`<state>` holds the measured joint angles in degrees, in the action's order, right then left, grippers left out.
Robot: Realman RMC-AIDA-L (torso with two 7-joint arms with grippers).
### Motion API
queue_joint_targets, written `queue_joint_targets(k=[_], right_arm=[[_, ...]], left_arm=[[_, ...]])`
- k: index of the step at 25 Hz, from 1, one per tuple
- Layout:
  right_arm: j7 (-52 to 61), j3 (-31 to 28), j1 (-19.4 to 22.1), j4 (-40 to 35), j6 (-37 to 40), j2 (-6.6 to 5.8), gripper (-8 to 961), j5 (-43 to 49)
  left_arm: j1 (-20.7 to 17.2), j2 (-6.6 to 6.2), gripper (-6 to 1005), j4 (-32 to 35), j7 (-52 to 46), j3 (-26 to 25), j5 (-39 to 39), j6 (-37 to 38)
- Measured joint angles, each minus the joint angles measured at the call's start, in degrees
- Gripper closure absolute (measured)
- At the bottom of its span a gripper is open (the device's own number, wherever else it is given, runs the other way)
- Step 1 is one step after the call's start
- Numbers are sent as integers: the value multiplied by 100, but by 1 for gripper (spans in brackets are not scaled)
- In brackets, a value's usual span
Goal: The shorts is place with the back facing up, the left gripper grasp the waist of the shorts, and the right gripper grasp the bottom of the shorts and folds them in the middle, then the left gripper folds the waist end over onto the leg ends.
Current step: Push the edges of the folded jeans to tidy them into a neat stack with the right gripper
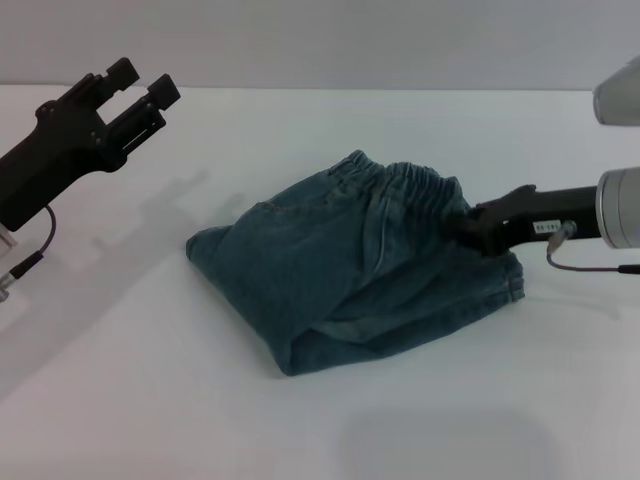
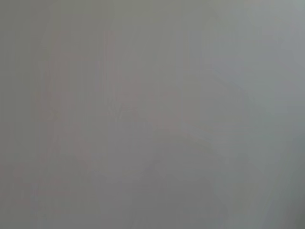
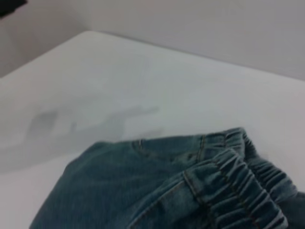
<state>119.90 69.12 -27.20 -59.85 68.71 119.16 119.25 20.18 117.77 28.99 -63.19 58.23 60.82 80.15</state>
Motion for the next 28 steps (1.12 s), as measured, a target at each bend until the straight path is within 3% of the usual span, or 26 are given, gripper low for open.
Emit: queue_joint_targets(k=[10,26,28], right_arm=[[-779,-141,138,429,120,-46,917,415],[-941,-285,157,645,43,-54,917,575],[-942,-283,153,626,47,-55,873,579]], left_arm=[[-35,-16,314,1,0,-46,3,-23],[-24,-17,313,1,0,-77,22,-34],[-39,-17,313,1,-1,-75,20,-23]])
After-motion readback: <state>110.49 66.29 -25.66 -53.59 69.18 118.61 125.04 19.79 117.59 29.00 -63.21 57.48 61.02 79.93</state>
